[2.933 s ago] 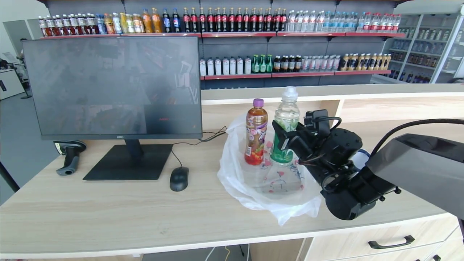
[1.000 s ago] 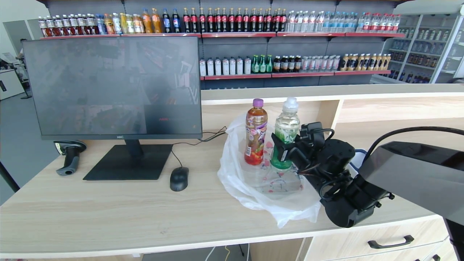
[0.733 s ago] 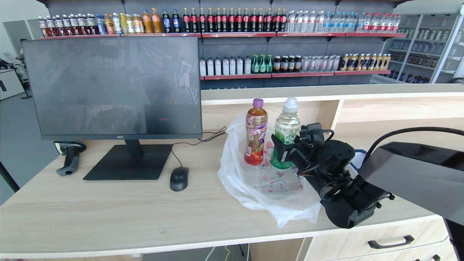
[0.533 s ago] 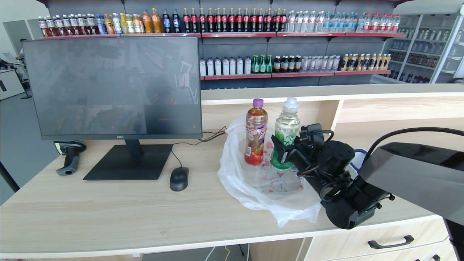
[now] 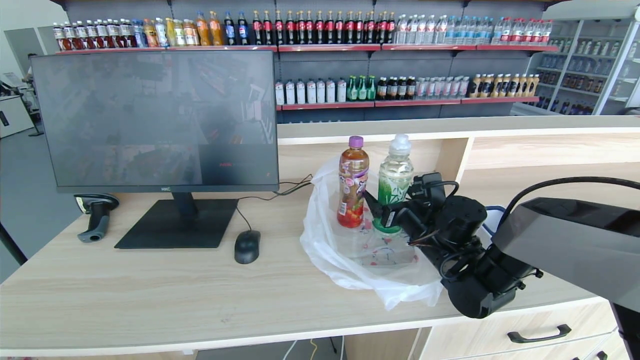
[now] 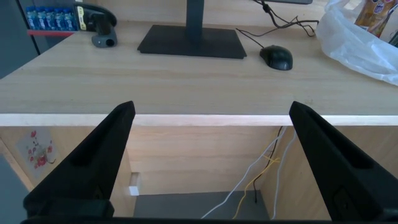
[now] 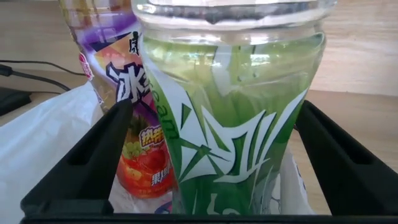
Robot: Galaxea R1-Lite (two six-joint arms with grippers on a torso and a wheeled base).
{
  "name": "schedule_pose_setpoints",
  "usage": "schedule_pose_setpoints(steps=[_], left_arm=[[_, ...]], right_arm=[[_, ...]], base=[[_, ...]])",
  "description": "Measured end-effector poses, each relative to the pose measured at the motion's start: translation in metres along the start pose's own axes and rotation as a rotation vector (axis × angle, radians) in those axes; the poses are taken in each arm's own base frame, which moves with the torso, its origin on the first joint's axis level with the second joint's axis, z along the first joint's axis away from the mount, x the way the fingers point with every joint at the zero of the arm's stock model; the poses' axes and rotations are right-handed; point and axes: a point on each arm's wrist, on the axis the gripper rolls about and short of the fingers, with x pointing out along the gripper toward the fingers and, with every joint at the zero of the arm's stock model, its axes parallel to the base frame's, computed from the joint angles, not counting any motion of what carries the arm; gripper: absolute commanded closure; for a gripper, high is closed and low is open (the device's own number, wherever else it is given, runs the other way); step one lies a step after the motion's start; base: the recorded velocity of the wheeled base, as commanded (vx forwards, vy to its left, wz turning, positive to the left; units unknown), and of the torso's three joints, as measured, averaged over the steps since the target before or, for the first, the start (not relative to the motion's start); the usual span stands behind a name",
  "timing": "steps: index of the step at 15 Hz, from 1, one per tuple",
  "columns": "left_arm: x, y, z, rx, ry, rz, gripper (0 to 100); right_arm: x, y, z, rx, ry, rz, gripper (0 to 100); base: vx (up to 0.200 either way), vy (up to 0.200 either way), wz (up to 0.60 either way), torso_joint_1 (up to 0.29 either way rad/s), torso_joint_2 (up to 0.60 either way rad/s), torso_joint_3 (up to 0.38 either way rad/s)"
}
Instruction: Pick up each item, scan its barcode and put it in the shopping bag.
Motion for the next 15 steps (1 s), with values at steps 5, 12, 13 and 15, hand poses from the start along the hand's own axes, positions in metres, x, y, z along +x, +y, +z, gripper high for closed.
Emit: schedule_pose_setpoints(steps=[5, 12, 13, 15], left_arm=[[0.000, 0.000, 0.000, -0.003, 0.005, 0.000, 0], [0.000, 0.000, -0.001, -0.004, 0.005, 0.000, 0], [0.000, 0.000, -0.001, -0.003, 0.006, -0.001, 0], [0.000, 0.000, -0.001, -0.004, 0.008, 0.000, 0]], right_arm=[[-0.004, 0.002, 0.003, 0.008, 0.005, 0.006, 0], [-0.017, 0.010, 0.025, 0.012, -0.018, 0.027, 0], [-0.020, 0.009, 0.029, 0.012, -0.021, 0.028, 0], [-0.028, 0.009, 0.037, 0.011, -0.021, 0.028, 0]], base=[[0.000, 0.000, 0.00, 0.000, 0.00, 0.000], [0.000, 0.000, 0.00, 0.000, 0.00, 0.000], [0.000, 0.000, 0.00, 0.000, 0.00, 0.000], [0.000, 0.000, 0.00, 0.000, 0.00, 0.000]])
